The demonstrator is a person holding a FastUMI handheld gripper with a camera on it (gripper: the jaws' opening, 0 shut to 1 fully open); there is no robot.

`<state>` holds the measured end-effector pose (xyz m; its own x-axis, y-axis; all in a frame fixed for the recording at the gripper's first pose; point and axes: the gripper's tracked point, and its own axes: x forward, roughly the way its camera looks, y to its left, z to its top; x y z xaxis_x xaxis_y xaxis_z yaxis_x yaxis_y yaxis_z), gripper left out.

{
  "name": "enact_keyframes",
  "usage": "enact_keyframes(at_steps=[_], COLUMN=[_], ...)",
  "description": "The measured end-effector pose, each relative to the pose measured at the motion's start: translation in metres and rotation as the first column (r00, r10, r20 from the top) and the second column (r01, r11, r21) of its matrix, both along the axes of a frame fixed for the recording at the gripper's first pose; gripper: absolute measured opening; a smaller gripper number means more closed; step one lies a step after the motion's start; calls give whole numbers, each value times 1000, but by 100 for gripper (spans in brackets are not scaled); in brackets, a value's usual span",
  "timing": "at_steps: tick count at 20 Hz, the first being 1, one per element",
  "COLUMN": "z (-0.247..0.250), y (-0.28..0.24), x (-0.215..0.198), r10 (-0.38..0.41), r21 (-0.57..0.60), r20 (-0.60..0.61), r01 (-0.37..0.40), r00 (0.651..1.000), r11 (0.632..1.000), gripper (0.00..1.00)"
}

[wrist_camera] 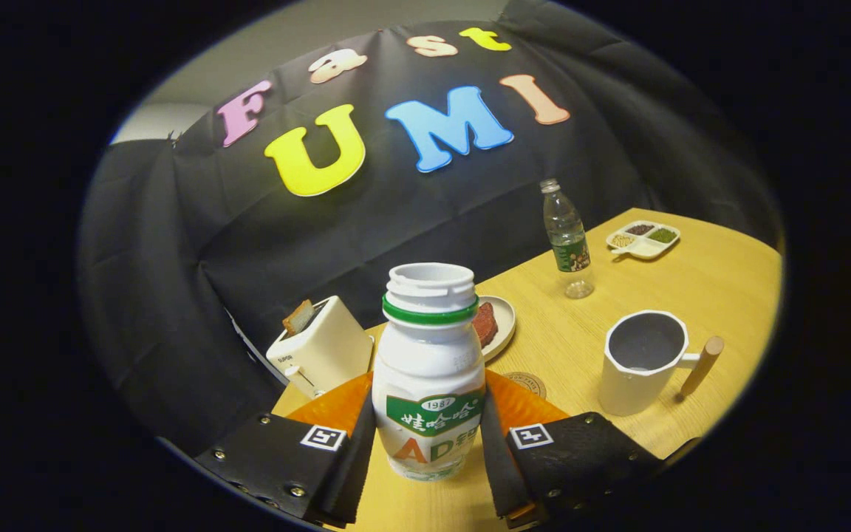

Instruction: Take the bottle from table, then pour the juice into the cup, finally place the bottle on the coaster

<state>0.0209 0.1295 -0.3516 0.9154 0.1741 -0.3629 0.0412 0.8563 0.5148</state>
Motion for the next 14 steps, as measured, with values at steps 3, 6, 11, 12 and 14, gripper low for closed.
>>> enact_keyframes(at_steps=[3, 6, 11, 12, 14], z=[0, -10, -17, -17, -17], y=[-13, -24, -37, -39, -43], x=[-1, -1, 1, 2, 6], r10=[-40, -90, -122, -132, -148], r21=[97, 224, 295, 321, 380], r20=[-39, -94, -136, -147, -158], r01=[44, 109, 157, 173, 198], r00=[998, 992, 983, 980, 976], r11=[994, 969, 942, 931, 904], gripper=[66, 66, 66, 66, 66])
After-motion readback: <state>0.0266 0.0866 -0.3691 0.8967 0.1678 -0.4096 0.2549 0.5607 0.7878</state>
